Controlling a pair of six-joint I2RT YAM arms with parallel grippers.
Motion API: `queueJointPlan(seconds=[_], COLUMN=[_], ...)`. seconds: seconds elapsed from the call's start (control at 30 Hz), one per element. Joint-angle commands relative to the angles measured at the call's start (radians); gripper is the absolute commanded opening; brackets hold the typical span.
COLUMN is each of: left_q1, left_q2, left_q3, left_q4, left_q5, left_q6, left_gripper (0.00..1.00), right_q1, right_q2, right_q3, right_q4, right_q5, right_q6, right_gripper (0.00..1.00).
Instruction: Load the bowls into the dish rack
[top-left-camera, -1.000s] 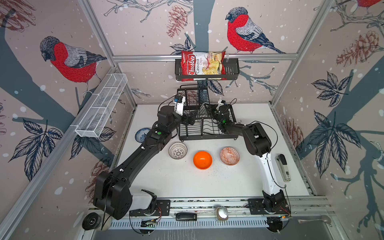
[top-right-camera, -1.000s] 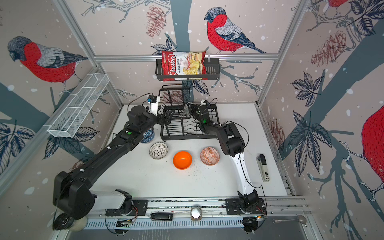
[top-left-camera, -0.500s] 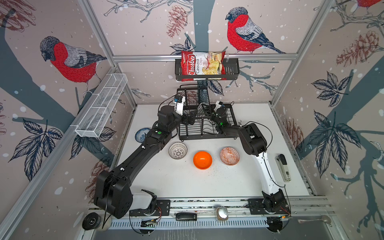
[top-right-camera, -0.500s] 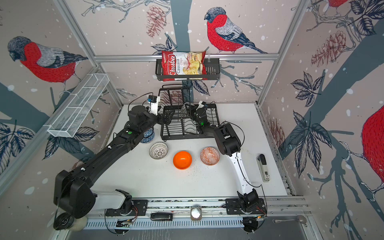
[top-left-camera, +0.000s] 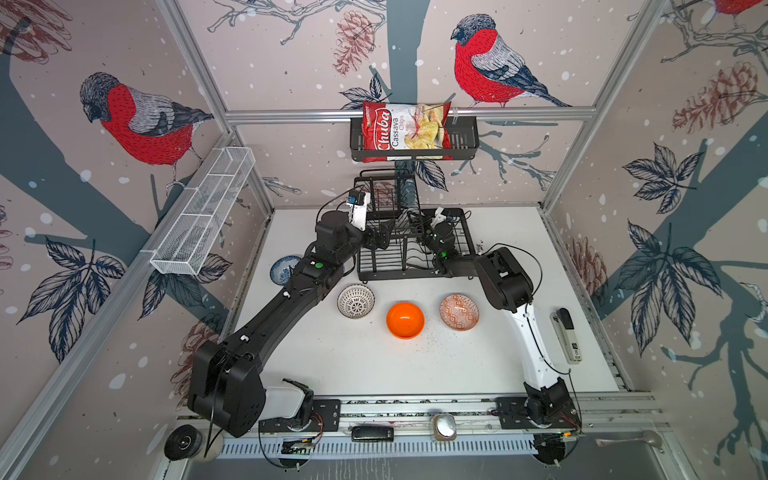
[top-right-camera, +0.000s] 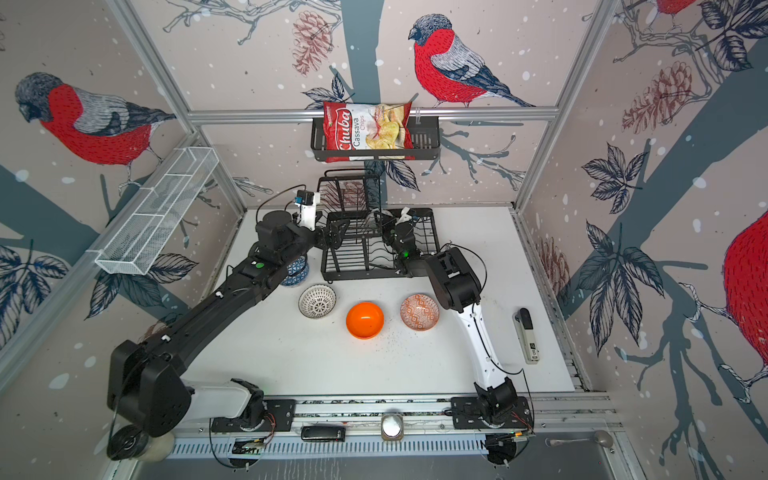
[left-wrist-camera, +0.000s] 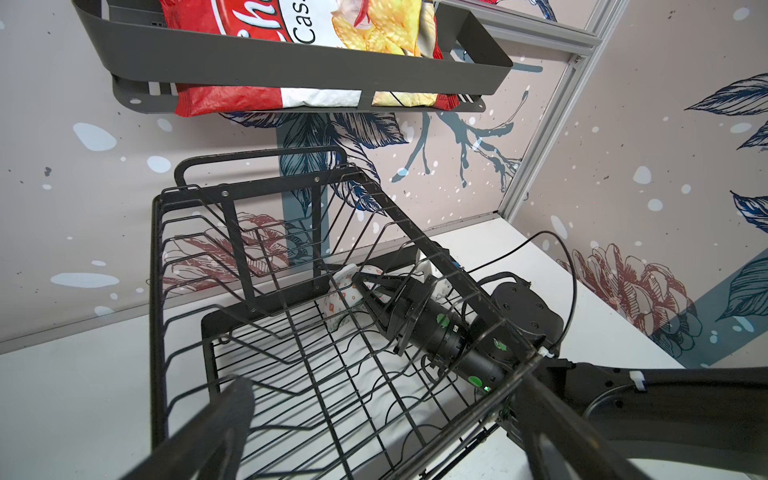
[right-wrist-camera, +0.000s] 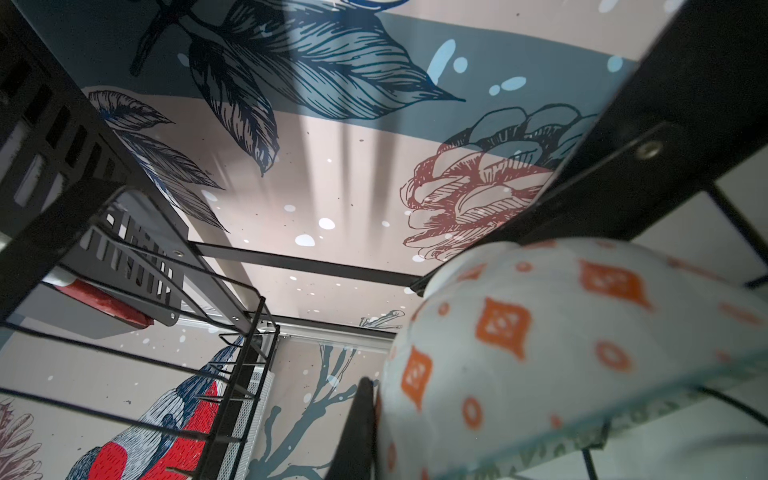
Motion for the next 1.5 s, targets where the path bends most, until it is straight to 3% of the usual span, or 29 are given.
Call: queueJointPlan(seconds=[0.0,0.23,0.73,1.47], left_q1=[0.000,0.000,0.000,0.005], left_q2=[-0.002,-0.008,-0.015,-0.024], left_q3=[0.006,0.006,0.002,0.005], left_q4=[0.026,0.026,0.027,0.024], left_q5=[0.009,0.005,0.001,-0.004], left_q6=[-0.011,-0.009,-0.009,-0.021], left_gripper=[0.98,0.98,0.98,0.98], right_q1=[0.012,0.022,0.021,0.002], right_q2=[0.002,0.004,-0.027,-0.126], right_q3=[-0.002,-0.007,-0.032,-0.101], right_q4=[0.058,0.044,0.033,0.009], right_q5=[0.004,0.047,0.069,0.045], right_q6=[0.025,0.076,0.094,0.061], right_gripper=[0.02,0.13,0.23,0.30])
